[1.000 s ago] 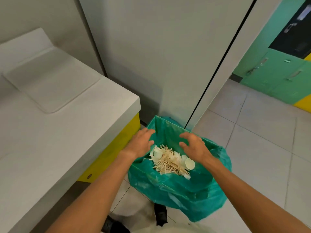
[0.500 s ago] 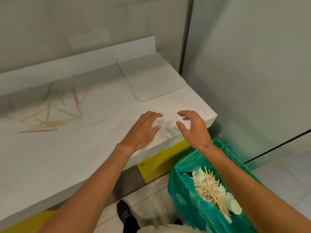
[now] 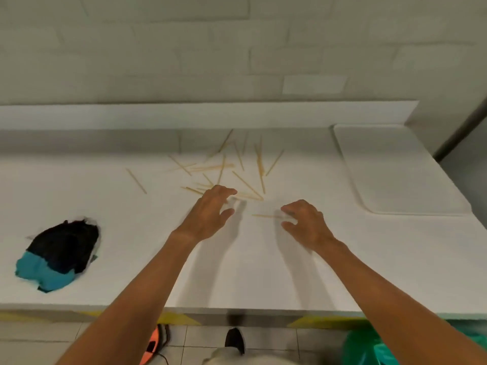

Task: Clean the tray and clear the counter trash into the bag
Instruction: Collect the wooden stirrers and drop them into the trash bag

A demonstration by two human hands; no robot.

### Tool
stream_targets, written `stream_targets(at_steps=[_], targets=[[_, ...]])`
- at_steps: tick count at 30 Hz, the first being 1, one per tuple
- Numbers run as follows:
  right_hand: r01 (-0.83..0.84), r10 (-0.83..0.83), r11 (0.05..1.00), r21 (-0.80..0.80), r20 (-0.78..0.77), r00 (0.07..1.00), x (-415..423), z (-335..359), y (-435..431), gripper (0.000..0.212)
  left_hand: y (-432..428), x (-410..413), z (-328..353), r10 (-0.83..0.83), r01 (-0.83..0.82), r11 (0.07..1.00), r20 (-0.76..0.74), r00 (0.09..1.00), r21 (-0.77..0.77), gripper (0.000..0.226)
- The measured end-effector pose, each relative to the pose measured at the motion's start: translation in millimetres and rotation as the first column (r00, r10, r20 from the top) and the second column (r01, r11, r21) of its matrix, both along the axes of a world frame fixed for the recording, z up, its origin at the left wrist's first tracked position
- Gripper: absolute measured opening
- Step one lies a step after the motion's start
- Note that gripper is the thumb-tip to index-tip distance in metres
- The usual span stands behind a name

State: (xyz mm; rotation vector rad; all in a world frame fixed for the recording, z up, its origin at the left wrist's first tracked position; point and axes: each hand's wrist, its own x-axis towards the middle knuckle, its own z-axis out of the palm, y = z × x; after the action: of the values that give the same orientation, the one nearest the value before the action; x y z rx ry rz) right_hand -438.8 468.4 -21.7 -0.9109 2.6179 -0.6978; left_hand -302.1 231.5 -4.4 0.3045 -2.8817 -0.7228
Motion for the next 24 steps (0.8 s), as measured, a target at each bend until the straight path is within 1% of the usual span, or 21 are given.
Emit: stream_targets(at_steps=[1,3,4,5,7,9,11,14,15,16,17,20,22,24], targets=[[0.000,0.000,1.000,0.010,-0.027,1.000,-2.4,-3.2,-13.2,0.031,-17.0,3.7,-3.1,0.028,-0.028,1.000,0.017,0.999,-0.008,0.044],[0.017,-0.019,0.999,-0.032,-0.079,0.997,-5.4,-5.7,-35.8,0.013,-48.3,9.6,-9.0,0.093,-0.092,0.995,0.044,0.995,-0.028,0.044],[0.017,-0.021,0.999,-0.044,-0.102,0.995,-7.7,-6.2,-45.9,0.010,-62.6,12.4,-11.1,0.133,-0.131,0.991,0.045,0.990,-0.038,0.044],[0.007,-0.012,0.999,-0.035,-0.133,0.991,-10.0,-6.0,-57.6,0.015,-78.4,15.0,-13.4,0.180,-0.178,0.983,0.049,0.982,-0.047,0.044],[-0.031,0.040,0.998,0.049,-0.194,0.980,-11.3,-4.0,-75.6,0.025,-105.2,18.2,-16.9,0.309,-0.303,0.949,0.071,0.949,-0.085,0.044],[-0.086,0.122,0.985,0.148,-0.250,0.961,-10.3,-6.3,-89.4,0.031,-129.3,19.4,-18.7,0.463,-0.453,0.884,0.084,0.883,-0.115,0.044],[-0.118,0.170,0.974,0.192,-0.287,0.943,-9.5,-8.7,-99.4,0.033,-152.5,19.0,-19.9,0.576,-0.569,0.816,0.065,0.815,-0.099,0.044],[-0.170,0.226,0.964,0.204,-0.295,0.928,-9.0,-8.3,-111.8,0.034,-180.9,23.3,-22.6,0.713,-0.710,0.701,0.081,0.697,-0.060,0.041],[-0.180,0.225,0.966,0.183,-0.264,0.938,-9.1,-7.4,-117.3,0.033,-188.4,24.9,-24.2,0.745,-0.744,0.666,0.103,0.659,-0.064,0.038],[-0.183,0.214,0.972,0.150,-0.228,0.950,-8.6,-5.5,-122.7,0.032,-193.8,26.4,-26.5,0.757,-0.754,0.652,0.112,0.643,-0.079,0.033],[-0.173,0.193,0.978,0.117,-0.199,0.961,-8.4,-3.6,-128.0,0.031,-197.0,27.1,-29.9,0.746,-0.739,0.666,0.096,0.659,-0.106,0.028],[-0.150,0.155,0.988,0.046,-0.148,0.977,-11.8,3.6,-148.0,0.033,-194.2,22.3,-35.1,0.654,-0.646,0.750,0.017,0.756,-0.143,0.020],[-0.147,0.148,0.989,0.018,-0.110,0.983,-12.0,7.1,-160.6,0.038,-182.9,13.4,-33.9,0.598,-0.597,0.798,-0.020,0.802,-0.077,0.022],[-0.147,0.147,0.989,-0.001,-0.077,0.986,-11.3,6.0,-168.4,0.036,-167.9,4.3,-30.8,0.571,-0.572,0.821,-0.051,0.820,-0.006,0.026]])
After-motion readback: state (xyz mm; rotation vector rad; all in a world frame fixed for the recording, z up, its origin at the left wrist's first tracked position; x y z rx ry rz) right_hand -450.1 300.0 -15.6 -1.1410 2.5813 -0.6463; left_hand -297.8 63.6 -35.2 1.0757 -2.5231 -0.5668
